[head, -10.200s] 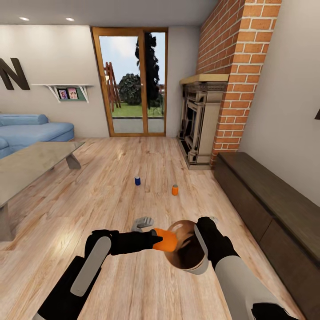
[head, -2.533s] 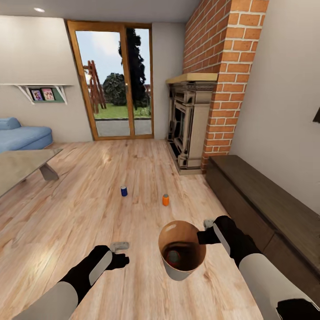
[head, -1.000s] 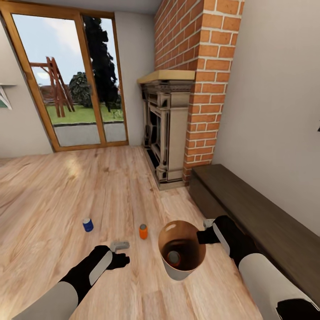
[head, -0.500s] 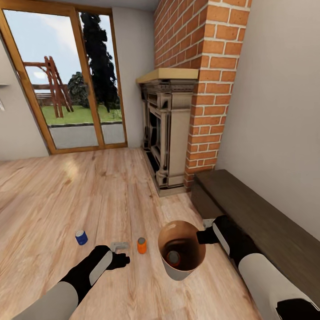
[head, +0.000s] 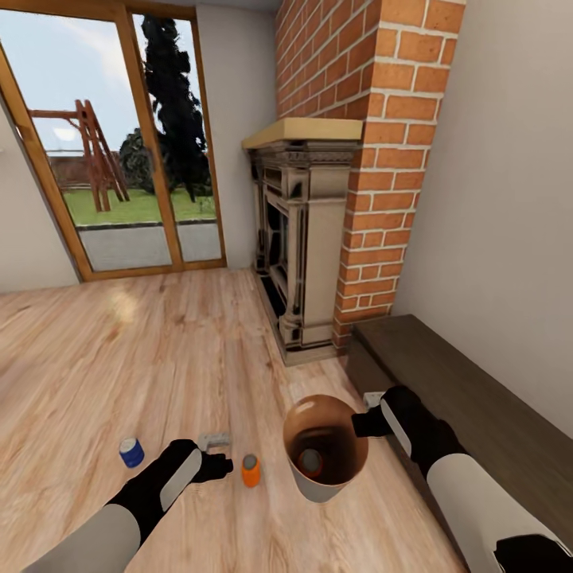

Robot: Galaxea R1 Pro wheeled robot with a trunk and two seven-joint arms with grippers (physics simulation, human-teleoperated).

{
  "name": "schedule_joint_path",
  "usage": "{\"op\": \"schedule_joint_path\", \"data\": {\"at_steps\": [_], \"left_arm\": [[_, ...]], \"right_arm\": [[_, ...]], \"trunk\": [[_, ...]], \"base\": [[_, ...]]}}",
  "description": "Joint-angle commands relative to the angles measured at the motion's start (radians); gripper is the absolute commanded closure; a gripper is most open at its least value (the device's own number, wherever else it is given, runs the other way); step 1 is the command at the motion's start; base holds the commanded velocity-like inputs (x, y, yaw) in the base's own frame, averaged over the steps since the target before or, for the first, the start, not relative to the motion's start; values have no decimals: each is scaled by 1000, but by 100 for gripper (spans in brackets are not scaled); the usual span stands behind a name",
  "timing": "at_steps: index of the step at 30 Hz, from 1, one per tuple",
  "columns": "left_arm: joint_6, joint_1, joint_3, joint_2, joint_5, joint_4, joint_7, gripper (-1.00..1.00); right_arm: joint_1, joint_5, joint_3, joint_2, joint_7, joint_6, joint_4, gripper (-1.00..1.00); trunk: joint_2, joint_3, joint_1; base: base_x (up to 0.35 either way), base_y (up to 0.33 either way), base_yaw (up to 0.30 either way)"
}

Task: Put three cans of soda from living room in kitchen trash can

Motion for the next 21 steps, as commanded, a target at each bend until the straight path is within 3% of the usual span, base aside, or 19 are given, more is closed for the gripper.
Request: {"op": "schedule_joint_path", "data": {"at_steps": [1, 21], "left_arm": [[0, 0, 0, 0, 0, 0, 0, -100], [-9, 0, -1, -2, 0, 0, 0, -100]], "right_arm": [[0, -25, -1, 0, 5, 2, 0, 100], [0, -25, -1, 0, 5, 2, 0, 100]], "trunk": [[0, 0, 0], [0, 0, 0]], "base": [[345, 0, 0], [298, 0, 0]]}}
